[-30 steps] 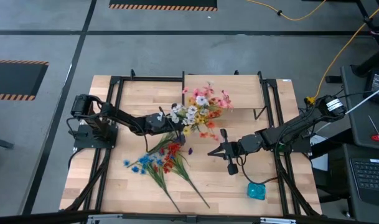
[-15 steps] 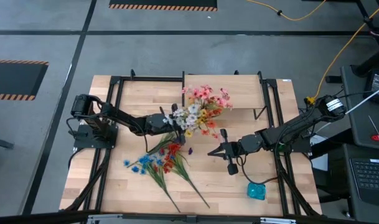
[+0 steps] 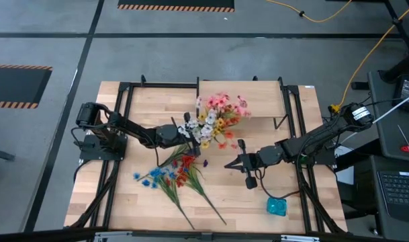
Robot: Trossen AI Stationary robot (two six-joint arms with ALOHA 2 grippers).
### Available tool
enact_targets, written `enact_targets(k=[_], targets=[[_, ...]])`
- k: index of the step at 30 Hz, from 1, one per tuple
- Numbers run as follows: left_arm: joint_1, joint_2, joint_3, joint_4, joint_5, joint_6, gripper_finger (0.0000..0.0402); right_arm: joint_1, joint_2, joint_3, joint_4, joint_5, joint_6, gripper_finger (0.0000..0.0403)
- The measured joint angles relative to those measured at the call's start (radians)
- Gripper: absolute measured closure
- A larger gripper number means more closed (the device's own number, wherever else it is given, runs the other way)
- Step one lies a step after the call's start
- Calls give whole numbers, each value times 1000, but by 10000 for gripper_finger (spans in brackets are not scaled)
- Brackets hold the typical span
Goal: Pick and place flowers into a vace then onto a shelf
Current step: Put the white flowers into the transparent vase
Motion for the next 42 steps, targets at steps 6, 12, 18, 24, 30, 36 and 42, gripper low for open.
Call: enact_targets(k=[6,12,18,24,30,36,42], targets=[[4,0,0,-5,1,-14,252,0,0,0,-13,0,9,400],[33,0,0,-68,2,-81,310,0,0,0,-11,0,9,400],[40,0,0,-108,3,-89,374,0,0,0,-7,0,9,400],[26,0,0,-106,2,-56,386,0,0,0,-7,0,9,400],[19,0,0,-92,-1,-35,338,0,0,0,-7,0,9,400],[19,0,0,-78,-10,-34,287,0,0,0,-8,0,9,400],[19,0,0,-80,-24,-34,261,0,0,0,-9,0,9,400]])
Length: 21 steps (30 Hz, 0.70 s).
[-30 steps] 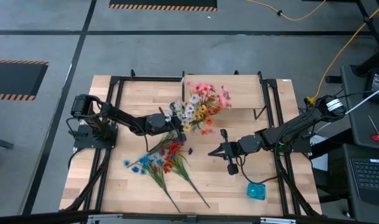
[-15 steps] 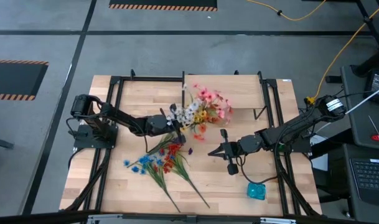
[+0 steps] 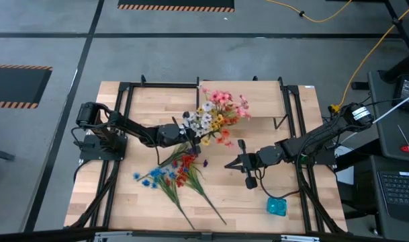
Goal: Pick and place flowers into a vace then onto a shelf
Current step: Put the white flowers into the transparent vase
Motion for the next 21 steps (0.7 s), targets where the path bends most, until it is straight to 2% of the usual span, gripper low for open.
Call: enact_targets(k=[12,16,21], targets=[[-11,-7,0,-28,-8,32,251,0,0,0,-22,0,28,400],[-26,-48,-3,-78,-56,45,251,0,0,0,-23,0,29,400],[-46,-122,-12,-173,-63,34,251,0,0,0,-27,0,28,400]])
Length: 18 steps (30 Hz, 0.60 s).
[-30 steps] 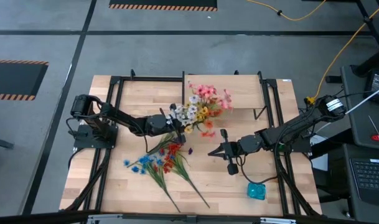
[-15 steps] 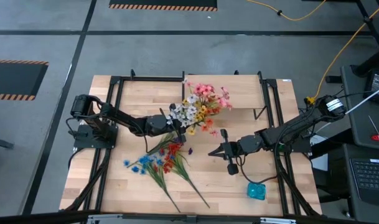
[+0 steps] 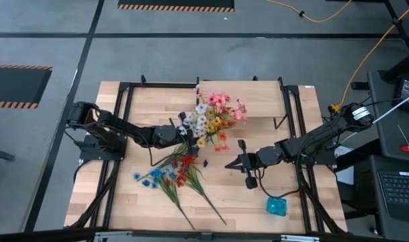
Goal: Pick and place flowers into a vace then onto a shelf
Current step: Put the white flowers into the transparent vase, then put the violet flowers into the blue vase
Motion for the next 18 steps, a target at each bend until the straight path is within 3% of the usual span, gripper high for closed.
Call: enact_targets(k=[18], targets=[[-7,-148,0,-312,-19,-65,251,0,0,0,-1,0,20,400]])
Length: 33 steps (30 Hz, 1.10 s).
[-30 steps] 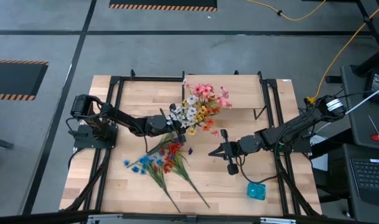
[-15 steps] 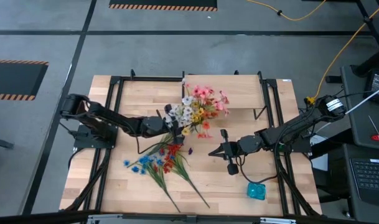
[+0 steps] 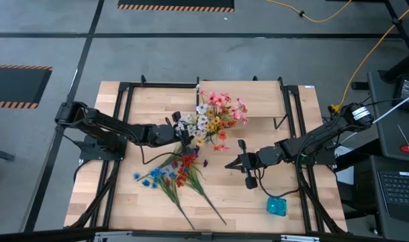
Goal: Pick and place flowers into a vace then onto a shelf
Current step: Put the violet flowers into the blue vase
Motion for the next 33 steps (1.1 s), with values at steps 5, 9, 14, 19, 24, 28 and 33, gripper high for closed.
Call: enact_targets(k=[5,9,14,19,24,28,33], targets=[[-26,-80,0,-147,0,-18,251,0,0,0,-1,0,-1,400],[-57,-152,0,-250,-2,-28,252,0,0,0,-9,0,-3,400],[-112,-234,0,-351,-21,-86,258,0,0,0,-27,0,-3,400],[-176,-262,0,-483,-37,-200,274,0,0,0,-28,0,-3,400],[-225,-262,0,-578,-38,-304,298,0,0,0,-28,0,-8,400],[-246,-262,0,-643,-39,-393,315,0,0,0,-27,0,-27,400],[-249,-262,0,-736,-38,-524,321,0,0,0,-27,0,-30,400]])
